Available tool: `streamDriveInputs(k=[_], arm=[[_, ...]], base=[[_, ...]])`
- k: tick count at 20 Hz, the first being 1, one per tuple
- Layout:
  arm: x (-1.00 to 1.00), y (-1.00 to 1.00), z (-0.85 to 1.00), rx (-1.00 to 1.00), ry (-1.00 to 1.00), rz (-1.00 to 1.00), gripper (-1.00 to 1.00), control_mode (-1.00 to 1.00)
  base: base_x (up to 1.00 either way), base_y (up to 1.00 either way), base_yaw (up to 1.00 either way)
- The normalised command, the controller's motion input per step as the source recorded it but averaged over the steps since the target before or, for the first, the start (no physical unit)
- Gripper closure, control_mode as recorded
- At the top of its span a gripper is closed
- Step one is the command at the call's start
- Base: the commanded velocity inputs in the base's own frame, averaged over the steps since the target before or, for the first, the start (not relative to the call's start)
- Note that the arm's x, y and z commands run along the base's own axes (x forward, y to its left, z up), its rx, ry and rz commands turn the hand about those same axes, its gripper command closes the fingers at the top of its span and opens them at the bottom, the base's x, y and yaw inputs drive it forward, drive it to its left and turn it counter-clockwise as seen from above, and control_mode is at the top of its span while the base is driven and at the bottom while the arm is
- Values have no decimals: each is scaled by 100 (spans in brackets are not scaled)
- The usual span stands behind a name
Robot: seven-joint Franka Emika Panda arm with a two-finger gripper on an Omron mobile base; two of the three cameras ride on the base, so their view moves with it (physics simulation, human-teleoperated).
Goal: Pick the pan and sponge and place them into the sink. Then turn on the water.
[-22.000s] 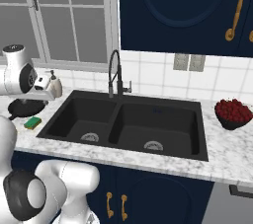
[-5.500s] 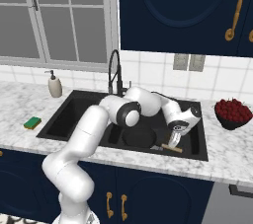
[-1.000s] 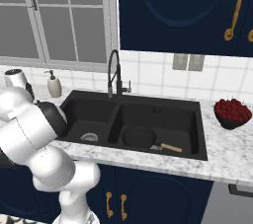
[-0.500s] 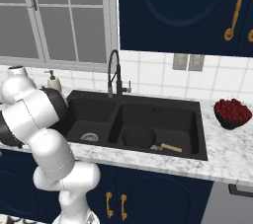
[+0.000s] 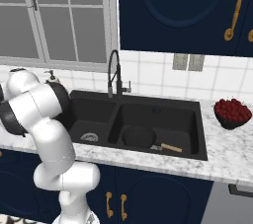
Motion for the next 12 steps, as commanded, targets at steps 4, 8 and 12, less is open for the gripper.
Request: streamDriveInputs(k=[4,8,12], arm=[[23,31,-19,4,-1,0,-100,-100],[24,13,-1,0,0,0,-100,-100],[23,0,-3,0,0,0,-100,-100]], base=[[0,0,0],[0,0,0],[0,0,0]])
